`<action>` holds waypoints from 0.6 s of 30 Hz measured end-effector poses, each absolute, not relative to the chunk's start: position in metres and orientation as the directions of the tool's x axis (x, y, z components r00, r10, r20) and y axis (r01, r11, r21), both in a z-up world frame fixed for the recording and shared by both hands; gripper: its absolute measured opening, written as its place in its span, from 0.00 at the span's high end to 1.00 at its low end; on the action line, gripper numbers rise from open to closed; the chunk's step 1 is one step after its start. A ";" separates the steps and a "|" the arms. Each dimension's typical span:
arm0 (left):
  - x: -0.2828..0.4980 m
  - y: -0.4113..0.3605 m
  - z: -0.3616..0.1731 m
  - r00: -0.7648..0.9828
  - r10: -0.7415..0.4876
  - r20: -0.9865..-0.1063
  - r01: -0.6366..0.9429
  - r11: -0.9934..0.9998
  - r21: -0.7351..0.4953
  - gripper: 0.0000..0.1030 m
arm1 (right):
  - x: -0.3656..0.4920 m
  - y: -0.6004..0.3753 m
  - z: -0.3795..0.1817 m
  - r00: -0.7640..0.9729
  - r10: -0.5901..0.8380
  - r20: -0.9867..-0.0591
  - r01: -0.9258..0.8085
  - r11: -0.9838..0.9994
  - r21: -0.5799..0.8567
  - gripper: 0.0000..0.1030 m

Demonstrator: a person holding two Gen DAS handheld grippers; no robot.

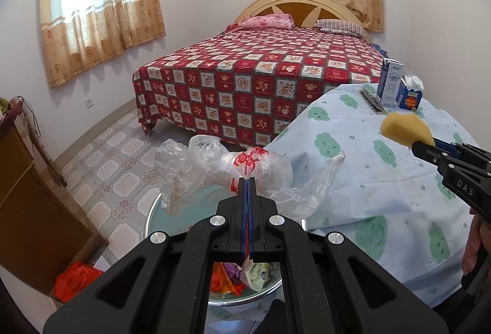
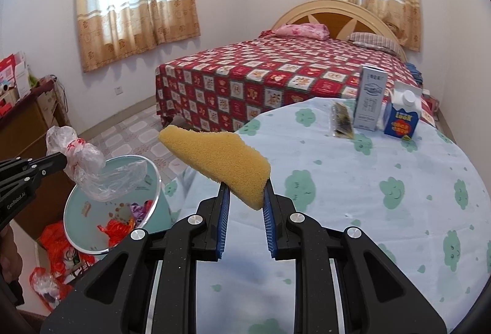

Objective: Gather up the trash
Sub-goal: 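Carry the clear plastic bag and yellow sponge over the teal bucket with both tools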

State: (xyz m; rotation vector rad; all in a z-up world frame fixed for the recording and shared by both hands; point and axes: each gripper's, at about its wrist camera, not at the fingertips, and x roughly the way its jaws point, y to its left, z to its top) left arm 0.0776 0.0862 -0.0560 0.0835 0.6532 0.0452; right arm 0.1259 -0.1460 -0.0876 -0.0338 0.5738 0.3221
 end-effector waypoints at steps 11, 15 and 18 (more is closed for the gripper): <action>0.066 0.114 -0.056 0.794 0.095 -0.600 -0.059 0.995 0.080 1.00 | 0.120 -0.114 -0.089 0.776 0.316 -0.547 -0.361 0.932 0.026 0.79; 0.064 0.124 -0.056 0.794 0.102 -0.599 -0.074 0.995 0.071 1.00 | 0.119 -0.104 -0.090 0.770 0.323 -0.550 -0.379 0.925 0.014 0.79; 0.063 0.130 -0.057 0.793 0.107 -0.600 -0.085 0.994 0.065 1.00 | 0.120 -0.096 -0.091 0.764 0.331 -0.554 -0.394 0.919 0.006 0.79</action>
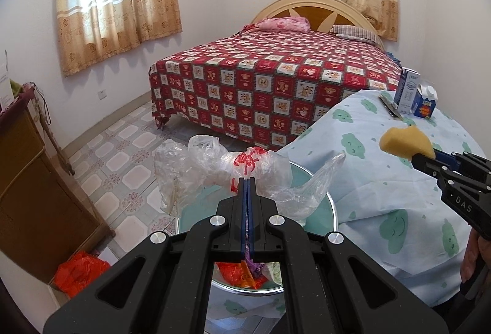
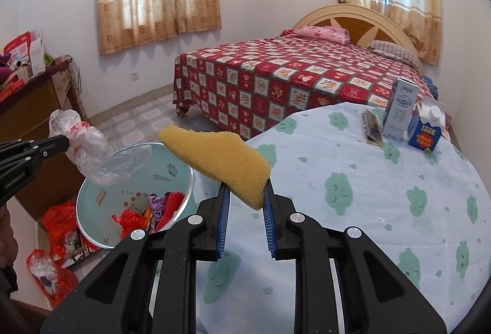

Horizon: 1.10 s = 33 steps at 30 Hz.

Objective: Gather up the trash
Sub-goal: 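Carry the clear plastic bag and yellow sponge over the teal bucket with both tools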

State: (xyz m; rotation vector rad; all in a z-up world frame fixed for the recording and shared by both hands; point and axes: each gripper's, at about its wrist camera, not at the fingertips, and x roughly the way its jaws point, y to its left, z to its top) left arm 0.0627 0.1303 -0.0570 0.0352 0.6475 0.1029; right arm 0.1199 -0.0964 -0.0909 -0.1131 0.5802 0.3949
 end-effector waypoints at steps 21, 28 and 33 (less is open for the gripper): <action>0.059 0.162 -0.061 0.781 0.143 -0.607 -0.149 0.988 0.041 1.00 | 0.119 -0.059 -0.093 0.738 0.357 -0.572 -0.456 0.889 -0.034 0.79; 0.059 0.170 -0.062 0.780 0.152 -0.608 -0.166 0.986 0.033 1.00 | 0.122 -0.051 -0.093 0.733 0.365 -0.574 -0.472 0.880 -0.043 0.79; 0.059 0.174 -0.063 0.777 0.159 -0.609 -0.178 0.984 0.028 1.00 | 0.123 -0.046 -0.094 0.727 0.368 -0.580 -0.482 0.875 -0.049 0.79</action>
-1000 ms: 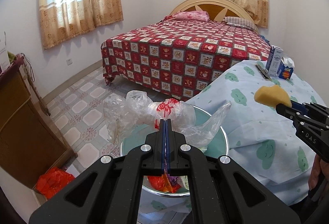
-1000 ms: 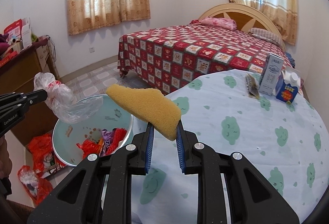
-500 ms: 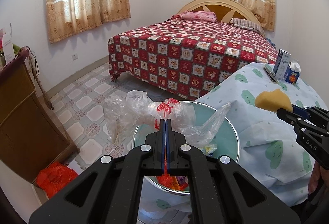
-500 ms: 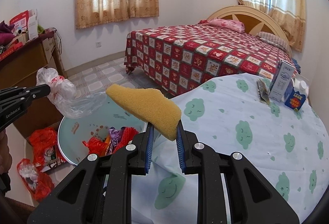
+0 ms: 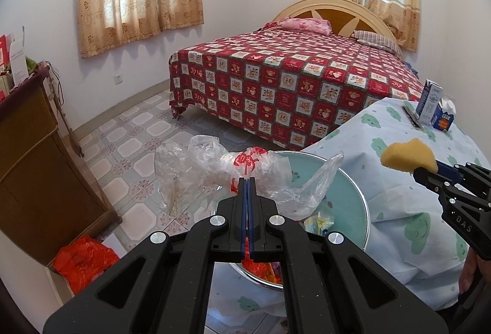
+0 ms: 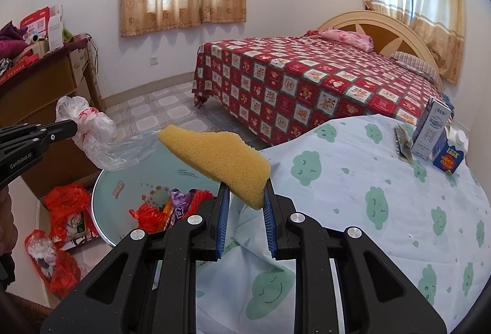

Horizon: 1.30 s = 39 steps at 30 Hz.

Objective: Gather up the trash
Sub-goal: 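Carry the clear plastic bag and yellow sponge over the teal bucket with both tools, then open both tools to drop the clear bag and sponge into the bucket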

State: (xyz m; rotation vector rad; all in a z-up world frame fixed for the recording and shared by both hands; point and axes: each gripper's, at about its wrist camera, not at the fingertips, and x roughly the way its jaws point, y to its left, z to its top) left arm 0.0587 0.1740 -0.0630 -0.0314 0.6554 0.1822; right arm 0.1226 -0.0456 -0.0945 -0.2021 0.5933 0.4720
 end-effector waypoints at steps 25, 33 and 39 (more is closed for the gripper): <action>0.057 0.189 -0.062 0.777 0.167 -0.607 -0.205 0.979 0.007 1.00 | 0.129 -0.022 -0.095 0.709 0.384 -0.592 -0.526 0.847 -0.080 0.78; 0.058 0.182 -0.059 0.783 0.150 -0.604 -0.188 0.982 0.000 0.97 | 0.134 -0.014 -0.099 0.697 0.399 -0.596 -0.546 0.834 -0.080 0.63; 0.058 0.173 -0.055 0.789 0.148 -0.596 -0.183 0.983 0.002 0.61 | 0.133 -0.016 -0.104 0.696 0.401 -0.595 -0.539 0.840 -0.065 0.49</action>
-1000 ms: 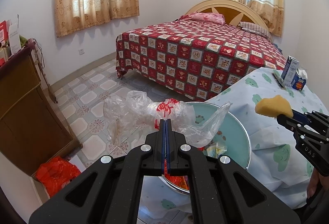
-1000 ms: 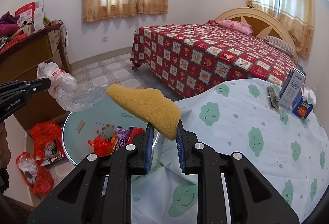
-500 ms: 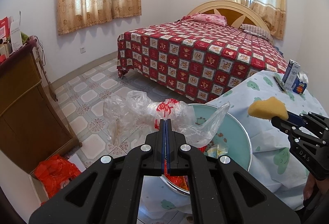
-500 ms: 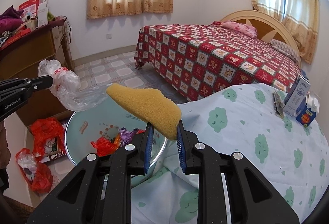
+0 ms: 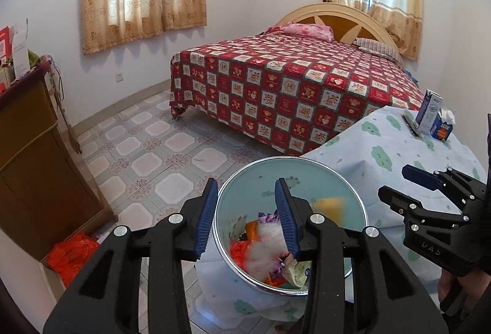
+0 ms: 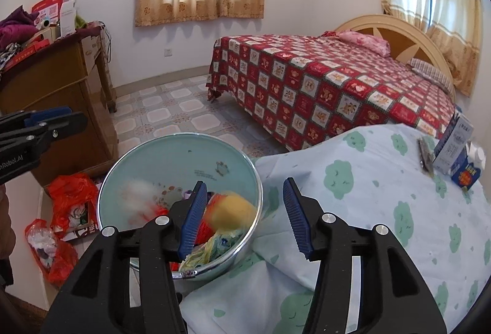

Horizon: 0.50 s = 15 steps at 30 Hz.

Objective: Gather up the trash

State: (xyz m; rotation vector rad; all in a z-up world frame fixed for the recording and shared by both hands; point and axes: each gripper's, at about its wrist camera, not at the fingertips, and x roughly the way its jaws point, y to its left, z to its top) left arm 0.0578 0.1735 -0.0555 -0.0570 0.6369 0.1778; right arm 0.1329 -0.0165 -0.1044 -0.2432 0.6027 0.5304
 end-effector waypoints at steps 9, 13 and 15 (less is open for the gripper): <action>0.039 0.163 -0.036 0.827 0.152 -0.542 -0.183 0.983 -0.003 0.42 | 0.095 -0.065 -0.075 0.769 0.388 -0.508 -0.463 0.886 -0.023 0.38; 0.029 0.155 -0.022 0.850 0.149 -0.506 -0.176 0.984 -0.007 0.36 | 0.076 -0.085 -0.059 0.805 0.375 -0.459 -0.430 0.903 -0.016 0.35; 0.026 0.154 -0.018 0.856 0.150 -0.495 -0.174 0.985 -0.002 0.34 | 0.071 -0.093 -0.054 0.818 0.369 -0.441 -0.417 0.909 -0.012 0.34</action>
